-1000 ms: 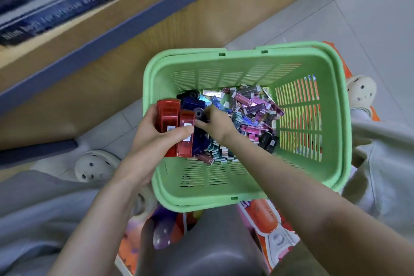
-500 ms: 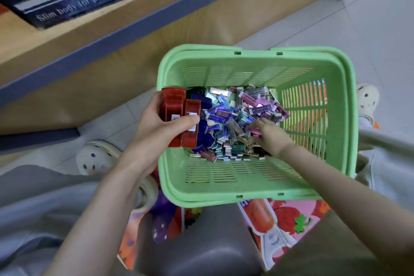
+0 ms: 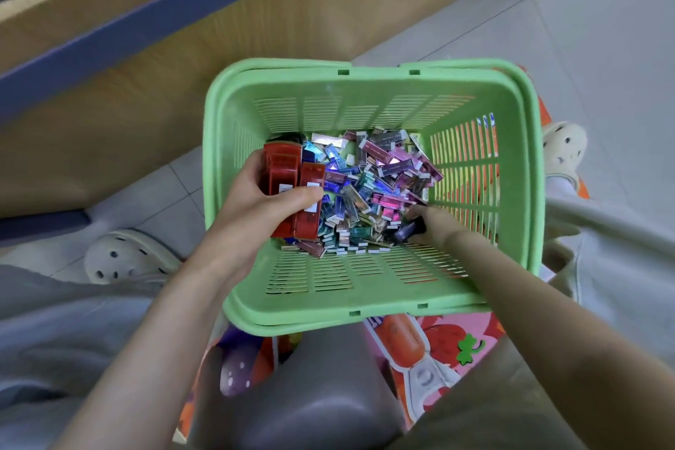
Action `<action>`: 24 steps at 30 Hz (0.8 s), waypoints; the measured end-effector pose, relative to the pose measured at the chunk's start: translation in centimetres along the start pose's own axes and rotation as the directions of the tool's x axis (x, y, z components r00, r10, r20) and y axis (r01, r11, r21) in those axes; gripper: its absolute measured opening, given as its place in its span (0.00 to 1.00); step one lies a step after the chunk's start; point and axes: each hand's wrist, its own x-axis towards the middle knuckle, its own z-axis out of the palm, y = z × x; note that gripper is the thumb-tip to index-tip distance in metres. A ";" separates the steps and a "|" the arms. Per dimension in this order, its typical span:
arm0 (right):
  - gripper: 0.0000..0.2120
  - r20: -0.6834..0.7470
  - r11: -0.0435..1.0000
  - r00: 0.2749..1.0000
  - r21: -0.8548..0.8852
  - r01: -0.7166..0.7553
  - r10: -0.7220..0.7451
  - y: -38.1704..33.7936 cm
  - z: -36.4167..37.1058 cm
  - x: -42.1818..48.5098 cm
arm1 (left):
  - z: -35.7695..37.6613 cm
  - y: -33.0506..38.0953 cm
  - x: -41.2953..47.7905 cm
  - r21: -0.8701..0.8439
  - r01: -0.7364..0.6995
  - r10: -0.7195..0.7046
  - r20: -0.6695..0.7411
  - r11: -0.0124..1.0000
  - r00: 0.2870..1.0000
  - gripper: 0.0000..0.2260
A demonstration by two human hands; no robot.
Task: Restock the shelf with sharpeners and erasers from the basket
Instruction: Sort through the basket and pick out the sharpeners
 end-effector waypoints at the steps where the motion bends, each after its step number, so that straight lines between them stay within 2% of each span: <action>1: 0.17 -0.017 1.000 1.000 -0.021 0.023 -0.023 0.0 -0.1 0.0 | 0.0 0.0 0.0 0.001 0.003 -0.003 -0.002 1.000 1.000 0.15; 6: 0.16 -0.135 0.995 0.987 0.032 0.097 -0.092 -1.1 -1.4 -1.6 | -0.1 0.4 -0.1 -0.006 -0.020 0.020 0.011 1.000 1.000 0.19; 10: 0.18 -0.279 0.939 0.950 0.266 0.218 -0.141 -5.1 -2.5 -4.0 | -0.9 0.6 -0.4 -0.035 -0.043 0.042 -0.033 0.998 0.999 0.19; 14: 0.18 -0.197 0.847 0.967 0.475 0.240 -0.163 -11.8 -0.6 -2.7 | -2.0 1.1 -0.7 -0.024 -0.052 0.050 -0.053 0.998 0.997 0.21; 16: 0.20 -0.132 0.798 0.983 0.576 0.179 -0.125 -14.9 1.1 -0.9 | -2.5 1.3 -0.8 -0.013 -0.062 0.061 -0.070 0.998 0.996 0.23; 18: 0.24 -0.080 0.761 0.992 0.636 0.127 -0.099 -17.3 2.7 0.4 | -2.9 1.5 -0.9 -0.014 -0.072 0.070 -0.093 0.997 0.993 0.21; 20: 0.29 -0.058 0.722 0.987 0.676 0.147 -0.147 -18.5 3.9 0.8 | -3.2 1.6 -1.0 -0.013 -0.075 0.073 -0.106 0.997 0.992 0.18; 22: 0.34 -0.049 0.698 0.979 0.694 0.176 -0.198 -18.0 4.2 0.4 | -3.4 1.6 -1.1 -0.013 -0.065 0.063 -0.110 0.998 0.992 0.21; 24: 0.35 -0.146 0.799 0.966 0.543 0.257 -0.212 -15.5 3.9 0.1 | -3.5 1.5 -1.0 -0.029 -0.053 0.050 -0.101 0.998 0.994 0.23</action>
